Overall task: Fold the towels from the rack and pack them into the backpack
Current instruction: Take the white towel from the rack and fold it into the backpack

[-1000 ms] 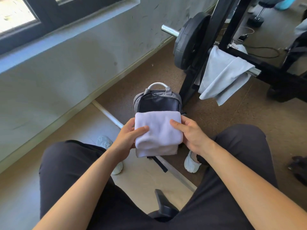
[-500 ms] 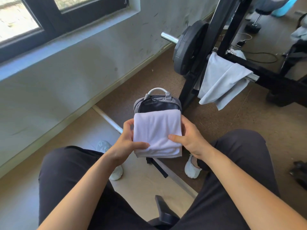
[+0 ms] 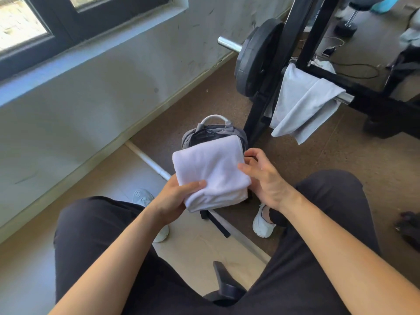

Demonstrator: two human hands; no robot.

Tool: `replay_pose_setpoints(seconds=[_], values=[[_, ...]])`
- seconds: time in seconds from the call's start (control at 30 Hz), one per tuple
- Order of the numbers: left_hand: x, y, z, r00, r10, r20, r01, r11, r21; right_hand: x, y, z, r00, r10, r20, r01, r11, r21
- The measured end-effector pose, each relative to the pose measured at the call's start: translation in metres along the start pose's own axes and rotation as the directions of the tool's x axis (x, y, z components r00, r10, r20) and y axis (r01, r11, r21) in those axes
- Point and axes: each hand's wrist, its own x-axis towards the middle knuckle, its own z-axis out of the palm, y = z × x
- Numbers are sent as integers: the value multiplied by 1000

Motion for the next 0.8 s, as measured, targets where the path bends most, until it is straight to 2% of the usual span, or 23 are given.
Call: replay_pose_setpoints(seconds=[0.07, 0.13, 0.2, 0.4, 0.6, 0.7, 0.8], values=[[-1, 2, -1, 999, 32, 13, -32, 999, 3, 1, 1, -2, 996, 84, 22, -85, 994, 65], [-2, 3, -2, 998, 42, 56, -44, 999, 24, -2, 3, -1, 966, 167, 197, -176, 984, 32], [-4, 3, 0, 994, 43, 102, -48, 998, 46, -5, 6, 3, 929, 235, 287, -233, 972, -43], [-4, 4, -4, 998, 61, 23, -63, 993, 98, -3, 6, 10, 954, 253, 164, -228, 961, -156], [1, 7, -6, 997, 71, 35, -69, 996, -50, -6, -7, 8, 966, 202, 163, -209, 978, 21], [1, 7, -8, 984, 125, 126, -102, 979, -174, -7, -7, 4, 964, 167, 206, -199, 969, 147], [2, 8, -11, 974, 129, 184, -66, 947, -314, -7, -9, 3, 961, 156, 227, -212, 945, 249]])
